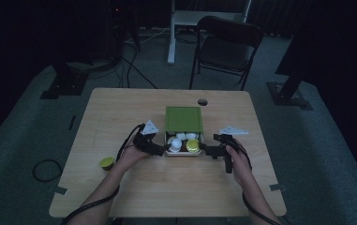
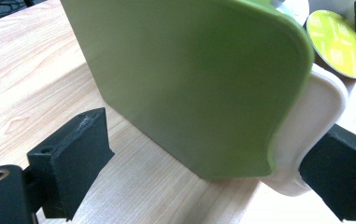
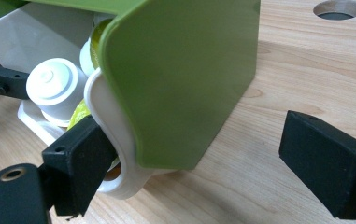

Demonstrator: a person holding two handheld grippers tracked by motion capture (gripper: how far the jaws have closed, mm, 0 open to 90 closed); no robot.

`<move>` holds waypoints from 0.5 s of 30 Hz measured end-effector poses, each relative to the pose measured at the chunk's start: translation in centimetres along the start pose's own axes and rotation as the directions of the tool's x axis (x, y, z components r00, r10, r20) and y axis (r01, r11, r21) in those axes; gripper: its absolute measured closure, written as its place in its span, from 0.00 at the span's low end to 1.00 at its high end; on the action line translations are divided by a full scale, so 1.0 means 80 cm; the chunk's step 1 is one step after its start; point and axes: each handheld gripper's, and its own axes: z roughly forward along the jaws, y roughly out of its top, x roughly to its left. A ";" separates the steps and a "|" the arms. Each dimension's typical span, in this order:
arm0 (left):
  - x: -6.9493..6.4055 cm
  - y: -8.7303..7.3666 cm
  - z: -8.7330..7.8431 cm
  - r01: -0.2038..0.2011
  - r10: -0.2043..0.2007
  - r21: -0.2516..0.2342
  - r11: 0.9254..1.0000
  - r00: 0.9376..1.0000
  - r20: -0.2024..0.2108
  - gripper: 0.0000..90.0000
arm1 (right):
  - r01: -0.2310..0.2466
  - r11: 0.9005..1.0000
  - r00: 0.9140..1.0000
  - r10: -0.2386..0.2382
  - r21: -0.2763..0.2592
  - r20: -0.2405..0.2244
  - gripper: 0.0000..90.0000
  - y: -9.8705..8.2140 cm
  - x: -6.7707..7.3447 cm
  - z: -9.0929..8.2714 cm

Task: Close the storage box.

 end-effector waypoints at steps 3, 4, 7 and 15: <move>0.001 0.001 0.001 0.000 0.000 0.000 1.000 1.000 -0.007 0.08 | 0.000 1.000 1.000 0.000 0.001 0.008 0.12 0.002 0.000 0.001; 0.001 0.001 0.001 -0.002 0.002 -0.001 1.000 1.000 -0.010 0.08 | 0.001 1.000 1.000 -0.001 0.001 0.010 0.12 0.002 -0.001 0.002; 0.002 0.003 0.002 -0.003 0.004 0.003 1.000 1.000 -0.016 0.08 | -0.003 1.000 1.000 0.003 0.000 0.012 0.12 0.003 -0.001 0.004; 0.004 0.005 0.005 0.008 -0.008 0.003 1.000 0.999 -0.044 0.08 | -0.016 1.000 1.000 0.016 -0.004 0.023 0.12 0.005 -0.003 0.007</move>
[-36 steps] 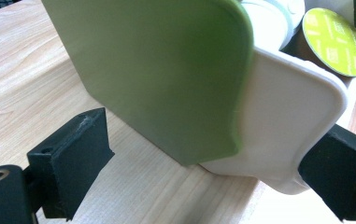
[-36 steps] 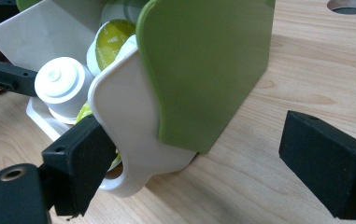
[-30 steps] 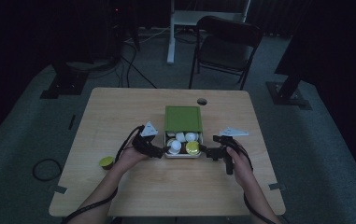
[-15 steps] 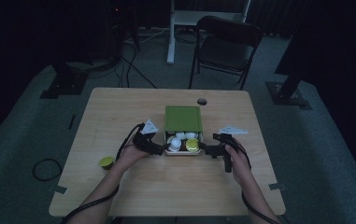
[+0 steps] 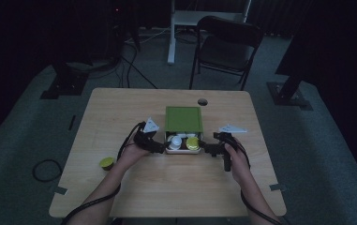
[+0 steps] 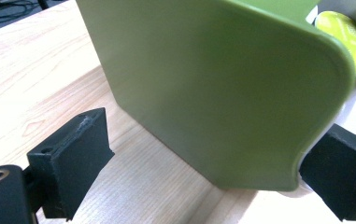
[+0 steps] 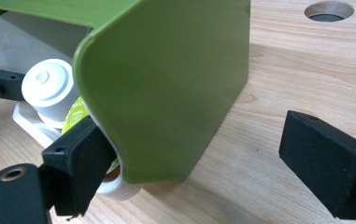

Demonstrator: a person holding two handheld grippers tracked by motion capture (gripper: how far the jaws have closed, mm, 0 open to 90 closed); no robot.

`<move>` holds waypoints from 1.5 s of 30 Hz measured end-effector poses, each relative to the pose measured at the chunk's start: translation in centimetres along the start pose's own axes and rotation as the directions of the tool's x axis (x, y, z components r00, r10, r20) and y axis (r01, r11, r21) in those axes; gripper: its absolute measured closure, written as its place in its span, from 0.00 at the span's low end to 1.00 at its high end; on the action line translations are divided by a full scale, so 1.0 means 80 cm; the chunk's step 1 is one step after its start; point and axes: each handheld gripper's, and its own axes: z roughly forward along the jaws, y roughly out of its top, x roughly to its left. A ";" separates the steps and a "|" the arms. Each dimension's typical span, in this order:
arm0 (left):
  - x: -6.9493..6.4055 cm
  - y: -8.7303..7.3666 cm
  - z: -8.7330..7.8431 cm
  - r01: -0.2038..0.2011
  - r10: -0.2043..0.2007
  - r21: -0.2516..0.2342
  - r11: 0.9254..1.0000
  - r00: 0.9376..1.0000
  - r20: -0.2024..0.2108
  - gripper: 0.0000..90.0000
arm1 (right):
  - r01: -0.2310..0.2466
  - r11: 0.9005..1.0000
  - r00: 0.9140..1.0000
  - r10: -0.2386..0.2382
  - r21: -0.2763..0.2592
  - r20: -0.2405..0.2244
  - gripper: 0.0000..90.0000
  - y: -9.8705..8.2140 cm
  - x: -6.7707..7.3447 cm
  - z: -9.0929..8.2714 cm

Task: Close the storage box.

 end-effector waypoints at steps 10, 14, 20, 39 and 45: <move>0.000 0.002 0.002 0.014 -0.014 -0.003 1.000 1.000 -0.020 0.08 | -0.004 1.000 1.000 0.004 0.003 0.012 0.12 0.002 -0.001 0.003; 0.001 0.002 0.002 0.019 -0.019 -0.003 1.000 1.000 -0.023 0.08 | -0.012 1.000 1.000 0.012 0.005 0.014 0.12 0.002 0.000 0.004; 0.001 0.001 0.003 0.031 -0.031 -0.005 1.000 0.999 -0.039 0.06 | -0.020 1.000 1.000 0.020 0.005 0.013 0.12 0.000 -0.001 0.005; -0.021 0.000 -0.001 0.028 -0.028 -0.006 1.000 0.999 0.047 0.04 | 0.000 1.000 1.000 0.000 -0.019 0.000 0.12 0.001 0.008 0.007; -0.023 0.002 -0.009 0.051 -0.048 -0.050 0.997 0.997 0.066 0.04 | -0.001 0.998 1.000 0.001 -0.057 -0.009 0.12 0.004 0.008 0.003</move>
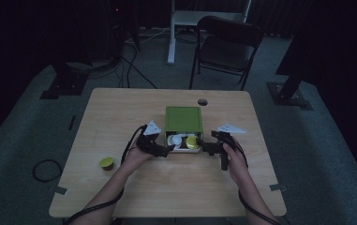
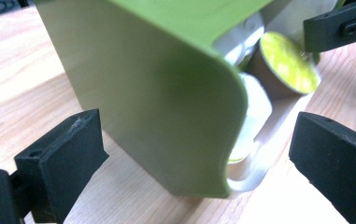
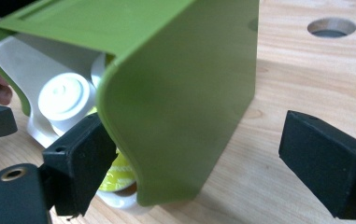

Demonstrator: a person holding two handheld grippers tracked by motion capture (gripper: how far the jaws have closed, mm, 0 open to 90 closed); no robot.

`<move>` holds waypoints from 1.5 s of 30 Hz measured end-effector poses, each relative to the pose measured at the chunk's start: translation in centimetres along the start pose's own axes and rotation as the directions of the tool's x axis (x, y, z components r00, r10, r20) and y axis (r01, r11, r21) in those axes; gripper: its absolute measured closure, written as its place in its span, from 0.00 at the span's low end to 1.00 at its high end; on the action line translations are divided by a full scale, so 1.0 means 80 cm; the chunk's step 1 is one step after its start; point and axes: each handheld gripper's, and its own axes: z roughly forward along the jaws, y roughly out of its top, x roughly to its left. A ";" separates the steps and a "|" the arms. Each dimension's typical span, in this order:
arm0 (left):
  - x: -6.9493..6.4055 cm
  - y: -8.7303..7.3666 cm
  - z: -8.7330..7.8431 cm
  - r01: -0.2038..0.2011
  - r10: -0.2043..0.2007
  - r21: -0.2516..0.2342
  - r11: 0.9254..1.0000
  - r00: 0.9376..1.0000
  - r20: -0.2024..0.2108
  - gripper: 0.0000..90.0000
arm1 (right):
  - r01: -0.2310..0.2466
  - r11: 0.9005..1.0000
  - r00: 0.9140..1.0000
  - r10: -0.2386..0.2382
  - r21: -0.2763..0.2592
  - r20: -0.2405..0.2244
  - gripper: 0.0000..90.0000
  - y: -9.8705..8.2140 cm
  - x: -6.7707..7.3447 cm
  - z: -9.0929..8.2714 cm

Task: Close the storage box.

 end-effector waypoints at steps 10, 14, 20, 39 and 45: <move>-0.007 0.002 -0.010 -0.006 0.006 -0.027 1.000 1.000 -0.022 0.04 | 0.009 0.999 1.000 -0.008 -0.032 0.009 0.12 0.003 0.003 -0.005; -0.011 0.001 -0.014 -0.004 0.003 -0.022 1.000 0.999 -0.037 0.04 | 0.011 0.999 1.000 -0.011 -0.032 0.011 0.12 0.001 0.003 -0.010; -0.014 -0.005 -0.021 0.019 -0.020 -0.013 1.000 0.998 -0.066 0.03 | 0.024 0.999 1.000 -0.024 -0.037 0.019 0.12 -0.001 0.002 -0.021; -0.024 -0.021 -0.028 0.058 -0.058 0.001 0.998 0.996 -0.064 0.03 | 0.021 1.000 0.997 -0.019 -0.018 0.069 0.12 -0.023 -0.014 -0.055; -0.028 -0.030 -0.030 0.068 -0.067 0.020 0.997 0.995 -0.070 0.03 | 0.012 1.000 0.996 -0.012 -0.003 0.086 0.12 -0.034 -0.023 -0.064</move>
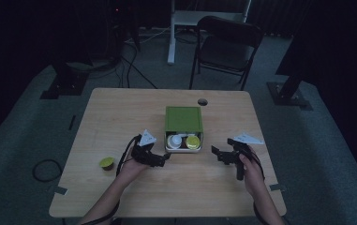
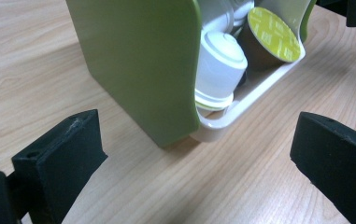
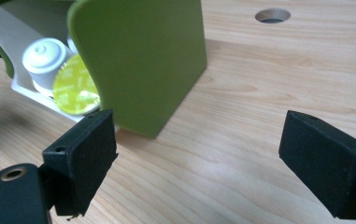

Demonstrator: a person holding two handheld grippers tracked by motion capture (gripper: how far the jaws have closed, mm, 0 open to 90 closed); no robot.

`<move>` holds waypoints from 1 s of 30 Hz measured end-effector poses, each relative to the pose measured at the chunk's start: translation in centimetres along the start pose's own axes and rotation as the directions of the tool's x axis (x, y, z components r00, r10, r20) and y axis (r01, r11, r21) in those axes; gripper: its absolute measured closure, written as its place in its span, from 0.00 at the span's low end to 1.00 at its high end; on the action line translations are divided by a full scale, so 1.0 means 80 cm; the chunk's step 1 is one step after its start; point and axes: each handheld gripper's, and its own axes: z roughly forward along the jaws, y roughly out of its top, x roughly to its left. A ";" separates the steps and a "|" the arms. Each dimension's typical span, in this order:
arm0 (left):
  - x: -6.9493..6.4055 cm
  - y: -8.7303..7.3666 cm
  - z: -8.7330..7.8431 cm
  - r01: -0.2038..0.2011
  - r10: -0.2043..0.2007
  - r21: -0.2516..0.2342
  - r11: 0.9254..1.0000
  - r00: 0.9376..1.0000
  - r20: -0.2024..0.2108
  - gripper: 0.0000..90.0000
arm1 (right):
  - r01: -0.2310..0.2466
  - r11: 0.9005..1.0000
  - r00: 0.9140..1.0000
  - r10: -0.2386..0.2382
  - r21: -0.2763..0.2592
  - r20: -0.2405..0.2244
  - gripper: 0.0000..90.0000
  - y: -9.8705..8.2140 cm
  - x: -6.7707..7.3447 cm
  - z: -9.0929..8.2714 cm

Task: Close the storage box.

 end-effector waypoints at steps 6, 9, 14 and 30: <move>-0.003 -0.010 -0.003 -0.007 0.007 0.021 1.000 1.000 -0.005 0.03 | -0.008 1.000 1.000 0.007 0.013 0.018 0.12 -0.010 -0.006 -0.005; -0.004 -0.016 -0.005 0.007 -0.007 0.028 1.000 1.000 -0.006 0.03 | -0.009 1.000 1.000 0.009 0.017 0.022 0.12 -0.013 -0.008 -0.006; -0.007 -0.027 -0.007 0.020 -0.020 0.038 0.999 1.000 -0.001 0.03 | -0.006 0.999 1.000 0.005 0.033 0.030 0.12 -0.021 -0.011 -0.008; -0.020 -0.053 -0.010 0.027 -0.024 0.096 0.995 0.999 -0.034 0.03 | -0.045 0.998 0.994 0.040 0.051 0.103 0.12 -0.048 -0.034 -0.026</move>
